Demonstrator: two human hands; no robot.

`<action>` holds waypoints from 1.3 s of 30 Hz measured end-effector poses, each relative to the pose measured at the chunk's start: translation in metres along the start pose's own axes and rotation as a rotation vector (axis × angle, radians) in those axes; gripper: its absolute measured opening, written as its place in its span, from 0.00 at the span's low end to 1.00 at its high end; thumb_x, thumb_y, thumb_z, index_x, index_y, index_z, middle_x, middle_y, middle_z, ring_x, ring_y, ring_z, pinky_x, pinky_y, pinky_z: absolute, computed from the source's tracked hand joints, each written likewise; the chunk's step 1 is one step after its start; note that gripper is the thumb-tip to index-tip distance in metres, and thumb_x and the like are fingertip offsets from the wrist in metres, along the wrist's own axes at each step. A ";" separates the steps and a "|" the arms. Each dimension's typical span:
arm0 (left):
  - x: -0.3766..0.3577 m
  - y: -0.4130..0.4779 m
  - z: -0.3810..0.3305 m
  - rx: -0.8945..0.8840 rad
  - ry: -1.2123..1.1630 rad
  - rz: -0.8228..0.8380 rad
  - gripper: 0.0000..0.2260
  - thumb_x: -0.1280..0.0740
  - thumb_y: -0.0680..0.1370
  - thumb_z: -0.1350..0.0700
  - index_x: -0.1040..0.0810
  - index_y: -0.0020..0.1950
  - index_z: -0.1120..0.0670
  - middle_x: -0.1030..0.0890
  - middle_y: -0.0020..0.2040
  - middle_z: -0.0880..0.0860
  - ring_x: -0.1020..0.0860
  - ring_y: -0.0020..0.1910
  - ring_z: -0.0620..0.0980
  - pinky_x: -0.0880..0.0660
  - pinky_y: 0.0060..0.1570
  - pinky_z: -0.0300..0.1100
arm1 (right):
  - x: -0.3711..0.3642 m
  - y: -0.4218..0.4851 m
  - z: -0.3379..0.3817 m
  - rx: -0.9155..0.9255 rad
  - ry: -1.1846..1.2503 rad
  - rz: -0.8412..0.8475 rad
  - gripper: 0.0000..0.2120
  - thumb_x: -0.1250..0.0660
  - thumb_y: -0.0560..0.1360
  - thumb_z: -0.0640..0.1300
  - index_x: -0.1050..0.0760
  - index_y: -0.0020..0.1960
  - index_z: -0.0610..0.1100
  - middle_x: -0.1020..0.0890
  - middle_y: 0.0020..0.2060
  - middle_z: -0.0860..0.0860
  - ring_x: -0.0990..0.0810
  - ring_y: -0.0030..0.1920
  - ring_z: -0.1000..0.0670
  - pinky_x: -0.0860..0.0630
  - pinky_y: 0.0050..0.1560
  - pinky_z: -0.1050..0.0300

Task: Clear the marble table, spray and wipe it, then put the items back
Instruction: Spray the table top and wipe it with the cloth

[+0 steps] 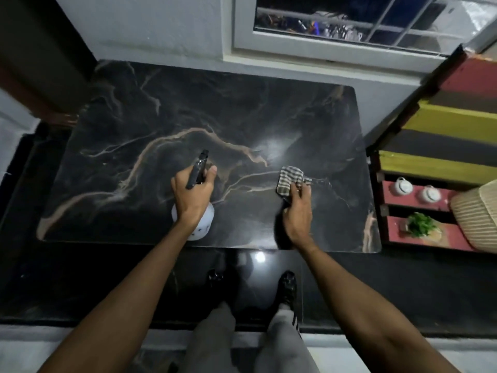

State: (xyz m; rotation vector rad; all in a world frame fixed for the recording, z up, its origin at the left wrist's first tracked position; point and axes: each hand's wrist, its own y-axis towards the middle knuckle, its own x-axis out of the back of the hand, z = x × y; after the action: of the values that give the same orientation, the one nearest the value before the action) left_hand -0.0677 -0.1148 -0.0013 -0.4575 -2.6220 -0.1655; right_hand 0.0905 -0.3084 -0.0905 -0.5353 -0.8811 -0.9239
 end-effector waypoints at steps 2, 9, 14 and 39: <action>-0.016 -0.016 -0.008 -0.028 0.005 0.025 0.15 0.27 0.77 0.53 0.22 0.34 0.61 0.19 0.30 0.56 0.19 0.32 0.54 0.21 0.45 0.50 | 0.002 -0.015 0.006 0.109 -0.008 0.073 0.29 0.43 0.74 0.28 0.32 0.73 0.43 0.33 0.70 0.50 0.30 0.69 0.45 0.29 0.69 0.53; -0.081 -0.071 -0.044 -0.015 0.042 0.102 0.17 0.27 0.77 0.51 0.22 0.35 0.62 0.19 0.31 0.60 0.19 0.34 0.60 0.20 0.43 0.53 | 0.042 -0.051 -0.085 0.186 0.069 0.137 0.38 0.34 0.68 0.27 0.34 0.76 0.46 0.40 0.78 0.48 0.35 0.76 0.45 0.31 0.71 0.53; -0.123 -0.095 -0.071 -0.051 0.051 0.143 0.18 0.27 0.77 0.52 0.24 0.34 0.62 0.19 0.30 0.59 0.19 0.33 0.59 0.23 0.39 0.43 | 0.075 -0.045 -0.135 -0.067 -0.007 -0.035 0.38 0.38 0.68 0.24 0.35 0.76 0.43 0.37 0.75 0.45 0.35 0.74 0.42 0.29 0.69 0.43; -0.245 -0.073 -0.133 -0.163 0.065 0.113 0.18 0.27 0.78 0.58 0.27 0.30 0.63 0.25 0.26 0.60 0.30 0.24 0.47 0.36 0.28 0.32 | 0.082 0.082 -0.168 0.327 0.097 0.312 0.25 0.50 0.83 0.50 0.42 0.80 0.51 0.44 0.81 0.53 0.45 0.80 0.53 0.44 0.80 0.49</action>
State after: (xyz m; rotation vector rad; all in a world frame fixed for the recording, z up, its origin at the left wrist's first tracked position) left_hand 0.1682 -0.2805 -0.0017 -0.6434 -2.5214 -0.3523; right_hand 0.2556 -0.4260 -0.1171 -0.3295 -0.8126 -0.5048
